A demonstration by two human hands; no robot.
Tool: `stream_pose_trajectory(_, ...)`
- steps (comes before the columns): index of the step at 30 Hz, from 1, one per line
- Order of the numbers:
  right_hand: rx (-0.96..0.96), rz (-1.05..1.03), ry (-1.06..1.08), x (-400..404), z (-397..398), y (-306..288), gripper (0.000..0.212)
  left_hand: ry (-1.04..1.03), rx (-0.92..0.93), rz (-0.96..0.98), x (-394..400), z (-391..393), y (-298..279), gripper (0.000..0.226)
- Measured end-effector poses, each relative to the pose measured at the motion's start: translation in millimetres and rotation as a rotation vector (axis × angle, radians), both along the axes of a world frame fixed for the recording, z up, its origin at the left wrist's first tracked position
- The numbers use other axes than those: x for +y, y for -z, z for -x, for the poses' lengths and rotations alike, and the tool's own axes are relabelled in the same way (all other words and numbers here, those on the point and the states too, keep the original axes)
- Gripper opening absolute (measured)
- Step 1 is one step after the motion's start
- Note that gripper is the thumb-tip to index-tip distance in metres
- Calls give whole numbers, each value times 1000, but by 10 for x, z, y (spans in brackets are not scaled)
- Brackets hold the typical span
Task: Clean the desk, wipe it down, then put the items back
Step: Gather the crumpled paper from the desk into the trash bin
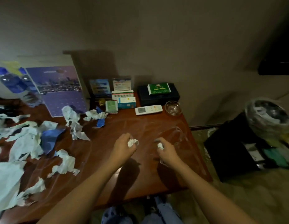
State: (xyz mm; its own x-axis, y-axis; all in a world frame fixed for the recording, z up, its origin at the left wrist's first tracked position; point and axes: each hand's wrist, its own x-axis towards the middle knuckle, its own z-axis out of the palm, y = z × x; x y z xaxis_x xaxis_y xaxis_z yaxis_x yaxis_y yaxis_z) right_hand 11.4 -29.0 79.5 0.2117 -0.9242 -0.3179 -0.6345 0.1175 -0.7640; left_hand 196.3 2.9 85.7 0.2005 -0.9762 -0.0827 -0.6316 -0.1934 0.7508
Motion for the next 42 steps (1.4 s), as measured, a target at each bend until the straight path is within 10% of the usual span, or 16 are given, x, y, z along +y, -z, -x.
stream_pose_trajectory(5, 72, 2, 49, 248, 461, -25, 4, 164, 69, 64, 63, 394, -55, 9)
stream_pose_trajectory(11, 4, 12, 313, 455, 1263, -81, 28, 336, 5, 58, -147, 1179, -192, 11)
stream_pose_trajectory(24, 143, 54, 718, 1068, 4466, -131, 30, 805, 75, -41, -211, 4626, -165, 6)
stream_pose_trajectory(42, 107, -25, 788, -128, 6629, 284, 25, 816, 1, -78, -1799, 6994, 184, 13)
